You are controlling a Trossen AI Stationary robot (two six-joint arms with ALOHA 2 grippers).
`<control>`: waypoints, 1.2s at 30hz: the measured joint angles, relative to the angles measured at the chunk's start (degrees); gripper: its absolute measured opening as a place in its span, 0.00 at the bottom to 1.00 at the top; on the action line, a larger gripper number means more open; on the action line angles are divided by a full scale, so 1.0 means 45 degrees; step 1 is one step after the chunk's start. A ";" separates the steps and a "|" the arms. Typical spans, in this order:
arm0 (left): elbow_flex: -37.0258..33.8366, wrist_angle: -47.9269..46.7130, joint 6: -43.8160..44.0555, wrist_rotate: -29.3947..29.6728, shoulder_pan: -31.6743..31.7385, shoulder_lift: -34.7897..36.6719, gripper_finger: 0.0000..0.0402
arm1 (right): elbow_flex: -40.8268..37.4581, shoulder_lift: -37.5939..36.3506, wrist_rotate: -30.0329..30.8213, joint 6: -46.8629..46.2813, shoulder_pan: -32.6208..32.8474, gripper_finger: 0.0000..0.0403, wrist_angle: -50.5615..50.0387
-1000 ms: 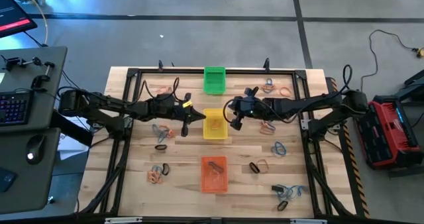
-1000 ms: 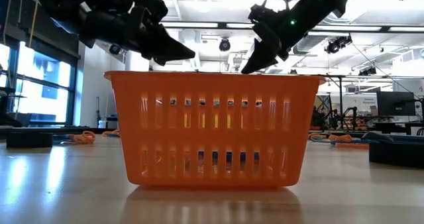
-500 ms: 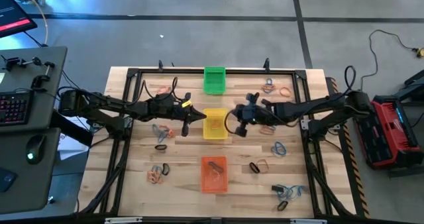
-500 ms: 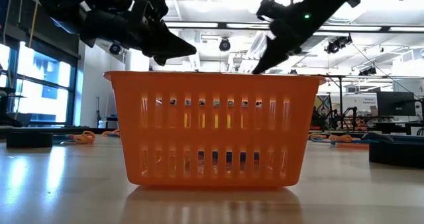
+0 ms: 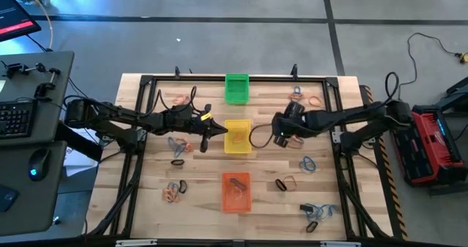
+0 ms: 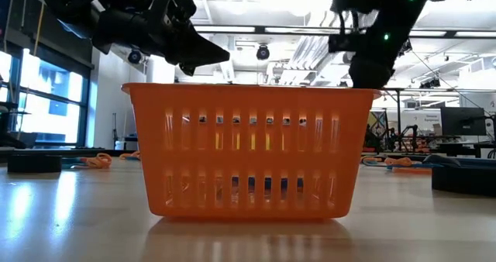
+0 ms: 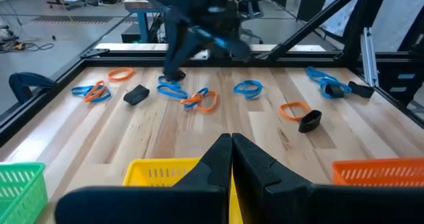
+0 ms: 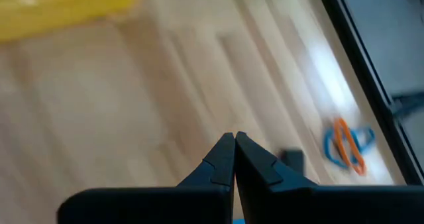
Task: Sort rubber bands into baskets
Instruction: Put the black rubber band into the green bin
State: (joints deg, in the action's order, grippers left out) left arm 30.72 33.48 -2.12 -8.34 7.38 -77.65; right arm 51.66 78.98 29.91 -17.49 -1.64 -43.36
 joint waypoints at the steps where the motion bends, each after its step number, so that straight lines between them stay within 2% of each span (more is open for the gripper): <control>1: 0.0002 -0.0006 -0.0002 0.0000 0.0000 0.0000 0.01 | 0.0000 0.0014 0.0000 -0.0116 -0.0308 0.01 -0.0205; 5: 0.0000 -0.0006 -0.0002 0.0000 0.0005 0.0000 0.01 | 0.0000 0.0058 -0.0735 -0.0105 -0.1504 0.05 -0.0642; 9: 0.0000 -0.0026 -0.0002 0.0000 0.0005 0.0000 0.01 | 0.0000 0.0068 -0.1718 0.0213 -0.2540 0.13 -0.0763; 17: 0.0000 -0.0035 0.0003 0.0000 0.0005 0.0000 0.01 | 0.0000 0.0913 -0.2023 0.1934 -0.3967 0.35 -0.0966; 23: 0.0000 -0.0157 -0.0201 -0.0044 0.0122 -0.0005 0.01 | 0.0000 0.2004 -0.2051 0.2659 -0.4978 0.45 -0.0924; 29: 0.0000 -0.0158 -0.0145 -0.0108 0.0388 -0.0005 0.01 | 0.0000 0.2850 -0.2079 0.2886 -0.5783 0.44 -0.0768; 36: 0.0000 -0.0574 -0.0203 -0.0149 0.0457 -0.0005 0.01 | 0.0000 0.3298 -0.2455 0.3374 -0.6092 0.29 -0.0281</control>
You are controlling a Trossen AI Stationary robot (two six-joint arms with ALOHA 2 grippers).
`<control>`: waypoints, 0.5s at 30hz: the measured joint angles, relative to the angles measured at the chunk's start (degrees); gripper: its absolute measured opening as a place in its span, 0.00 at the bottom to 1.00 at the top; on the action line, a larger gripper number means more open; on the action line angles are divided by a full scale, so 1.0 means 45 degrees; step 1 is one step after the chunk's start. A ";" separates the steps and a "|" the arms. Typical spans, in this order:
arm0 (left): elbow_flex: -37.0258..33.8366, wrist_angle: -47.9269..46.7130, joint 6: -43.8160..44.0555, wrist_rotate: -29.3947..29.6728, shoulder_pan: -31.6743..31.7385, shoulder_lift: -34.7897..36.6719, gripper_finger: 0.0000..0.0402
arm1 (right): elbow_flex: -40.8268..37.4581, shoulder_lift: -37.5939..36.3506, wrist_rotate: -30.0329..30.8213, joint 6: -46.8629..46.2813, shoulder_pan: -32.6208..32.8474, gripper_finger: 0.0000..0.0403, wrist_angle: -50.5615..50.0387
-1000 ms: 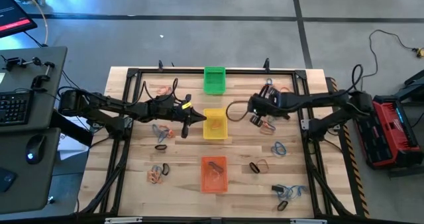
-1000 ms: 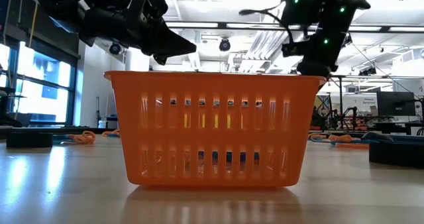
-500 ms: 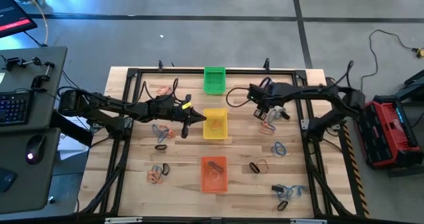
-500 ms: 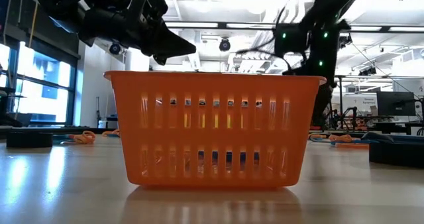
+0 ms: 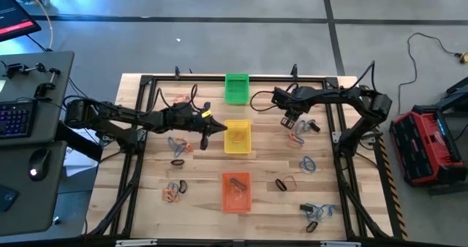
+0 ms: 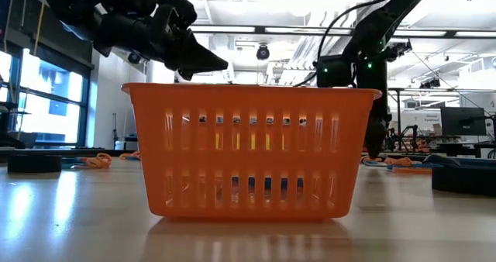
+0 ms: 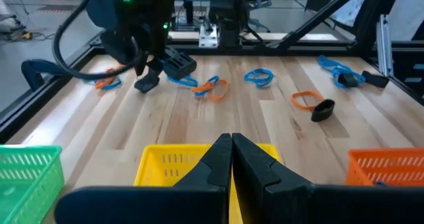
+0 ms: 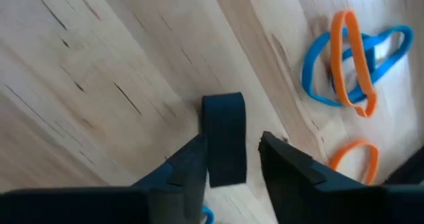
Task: Sort rubber bands into baskets
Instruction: Put the black rubber band into the green bin
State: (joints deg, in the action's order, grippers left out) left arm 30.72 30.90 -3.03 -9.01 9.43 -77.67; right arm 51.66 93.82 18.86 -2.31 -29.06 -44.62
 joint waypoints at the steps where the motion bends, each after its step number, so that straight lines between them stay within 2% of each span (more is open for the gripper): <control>1: -0.0041 0.0055 0.0008 -0.0002 0.0000 0.0000 0.01 | 0.0000 0.0000 -0.0107 0.0077 -0.0027 0.26 0.0063; 8: -0.1890 0.3205 0.0808 -0.0030 0.0162 -0.0005 0.01 | 0.0000 0.0000 -0.0245 0.0539 -0.0049 0.02 0.0239; 15: -0.2811 0.4205 0.1536 0.0120 0.0243 -0.0005 0.01 | 0.0000 -0.0229 -0.0290 0.0814 0.0075 0.03 0.0155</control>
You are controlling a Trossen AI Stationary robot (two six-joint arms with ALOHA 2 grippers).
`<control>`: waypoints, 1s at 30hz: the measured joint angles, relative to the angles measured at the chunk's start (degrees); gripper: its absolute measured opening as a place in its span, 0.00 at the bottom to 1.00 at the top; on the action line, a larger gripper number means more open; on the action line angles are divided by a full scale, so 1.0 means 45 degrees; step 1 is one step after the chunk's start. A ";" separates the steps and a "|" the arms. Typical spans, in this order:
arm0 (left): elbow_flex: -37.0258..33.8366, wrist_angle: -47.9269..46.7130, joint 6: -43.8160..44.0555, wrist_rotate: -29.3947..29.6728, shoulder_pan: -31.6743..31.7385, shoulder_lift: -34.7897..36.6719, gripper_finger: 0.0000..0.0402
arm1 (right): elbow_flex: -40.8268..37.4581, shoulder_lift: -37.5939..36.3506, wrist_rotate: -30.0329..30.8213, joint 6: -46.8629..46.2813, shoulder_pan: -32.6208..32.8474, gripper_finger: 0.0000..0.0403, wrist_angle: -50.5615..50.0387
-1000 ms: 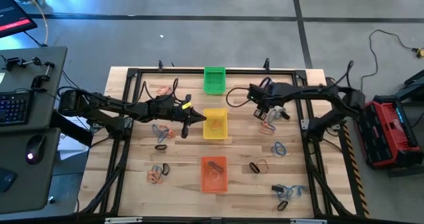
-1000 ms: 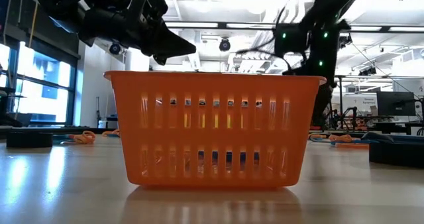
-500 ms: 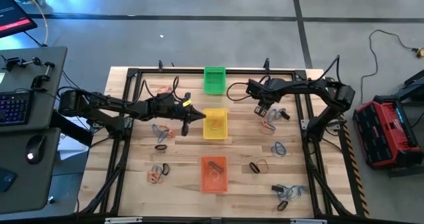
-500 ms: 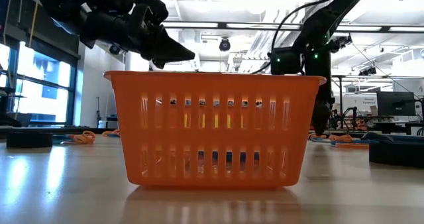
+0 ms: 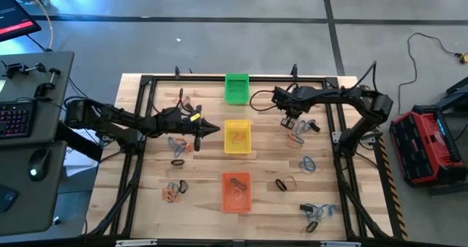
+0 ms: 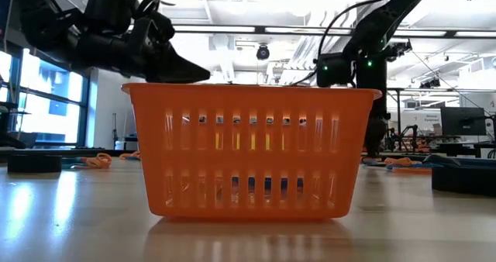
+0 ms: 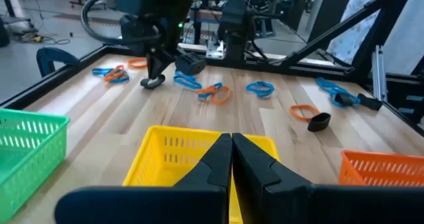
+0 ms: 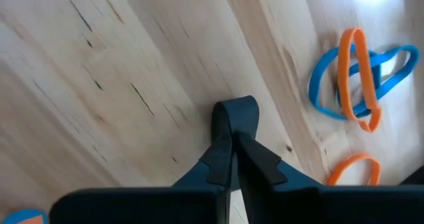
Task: Sort rubber bands into baskets
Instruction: Put the black rubber band into the green bin
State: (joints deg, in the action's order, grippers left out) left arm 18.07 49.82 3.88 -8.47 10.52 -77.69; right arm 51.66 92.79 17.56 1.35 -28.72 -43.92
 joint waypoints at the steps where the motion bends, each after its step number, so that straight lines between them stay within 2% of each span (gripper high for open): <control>1: -0.0011 -0.0016 0.0001 0.0012 -0.0004 0.0000 0.01 | 0.0000 -0.0128 0.0000 0.0004 0.0069 0.01 -0.0005; 11: -0.0011 0.0077 -0.0387 0.0151 0.0355 0.0000 0.01 | 0.0005 -0.1827 -0.0417 -0.0621 0.0988 0.00 0.0762; 14: -0.0011 0.0152 -0.0247 0.0156 0.0512 0.0000 0.01 | 0.0005 -0.1952 -0.1045 -0.0755 0.1314 0.00 0.2301; 17: -0.0011 0.0180 -0.0216 0.0155 0.0545 0.0000 0.01 | 0.0005 -0.1942 -0.1866 -0.0778 0.1646 0.00 0.4896; 23: -0.0011 0.0220 -0.0115 0.0155 0.0554 0.0000 0.01 | 0.0017 -0.1860 -0.1863 -0.0919 0.1910 0.00 0.9279; 30: -0.0011 0.0272 -0.0205 0.0160 0.0578 0.0000 0.01 | 0.0024 -0.1860 -0.1830 -0.0912 0.1422 0.00 1.0857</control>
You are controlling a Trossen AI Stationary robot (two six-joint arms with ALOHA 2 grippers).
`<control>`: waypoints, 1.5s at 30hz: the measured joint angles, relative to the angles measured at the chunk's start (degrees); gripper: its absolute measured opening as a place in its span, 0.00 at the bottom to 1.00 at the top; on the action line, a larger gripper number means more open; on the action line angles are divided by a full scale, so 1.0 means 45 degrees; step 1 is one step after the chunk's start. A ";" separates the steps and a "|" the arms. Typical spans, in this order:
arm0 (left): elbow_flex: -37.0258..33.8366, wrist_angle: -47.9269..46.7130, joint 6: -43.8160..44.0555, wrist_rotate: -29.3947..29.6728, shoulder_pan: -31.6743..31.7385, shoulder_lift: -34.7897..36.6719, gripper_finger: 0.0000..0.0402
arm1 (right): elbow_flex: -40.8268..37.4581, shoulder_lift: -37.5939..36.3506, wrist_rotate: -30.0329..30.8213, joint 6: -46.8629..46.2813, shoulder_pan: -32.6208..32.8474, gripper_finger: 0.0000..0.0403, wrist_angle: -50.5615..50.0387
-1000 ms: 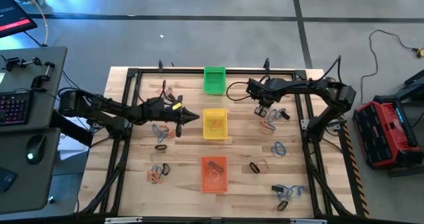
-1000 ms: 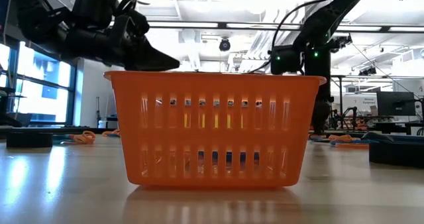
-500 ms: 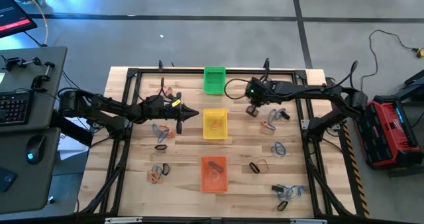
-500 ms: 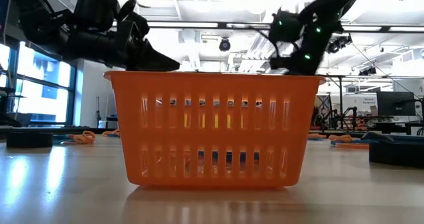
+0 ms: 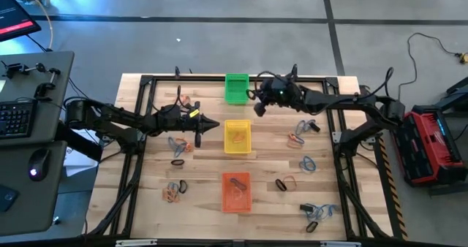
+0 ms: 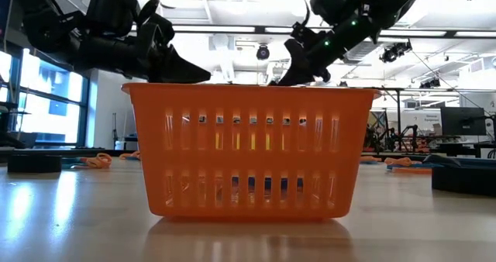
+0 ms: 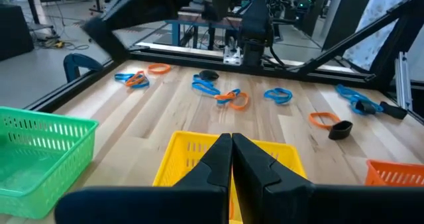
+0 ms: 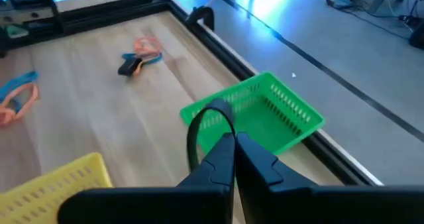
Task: Sort rubber bands into baskets
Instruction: Put the black rubber band into the green bin
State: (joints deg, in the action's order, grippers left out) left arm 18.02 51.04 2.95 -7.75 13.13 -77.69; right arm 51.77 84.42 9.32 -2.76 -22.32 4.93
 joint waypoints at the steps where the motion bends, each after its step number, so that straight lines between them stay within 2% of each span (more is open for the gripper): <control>1: 0.0000 0.0009 -0.0003 0.0000 0.0000 0.0000 0.01 | 0.0056 0.0005 -0.0019 -0.0001 -0.0071 0.00 -0.0056; 7: 0.0000 0.0064 -0.0008 0.0141 0.0000 0.0005 0.01 | 0.1904 0.0884 -0.0097 0.0310 -0.0293 0.00 -0.1060; 16: 0.0000 0.0074 -0.0013 0.0146 0.0000 0.0005 0.01 | 0.6019 0.4015 -0.0125 -0.0073 -0.0938 0.00 -0.4574; 25: 0.0000 0.0064 -0.0032 0.0146 0.0000 0.0005 0.01 | 0.9129 0.7095 -0.1462 -0.1023 -0.1668 0.00 -0.6871; 31: 0.0000 0.0051 -0.0032 0.0146 -0.0002 0.0005 0.01 | 0.9828 0.8265 -0.1513 -0.1086 -0.1874 0.00 -0.7368; 45: 0.0000 0.0022 -0.0027 0.0146 -0.0005 0.0005 0.01 | 0.9811 0.9085 -0.2224 -0.1673 -0.2129 0.00 -0.7417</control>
State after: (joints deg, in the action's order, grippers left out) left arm 18.02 51.14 2.83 -7.09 13.10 -77.67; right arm 95.92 125.30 -0.69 -10.28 -31.90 -28.44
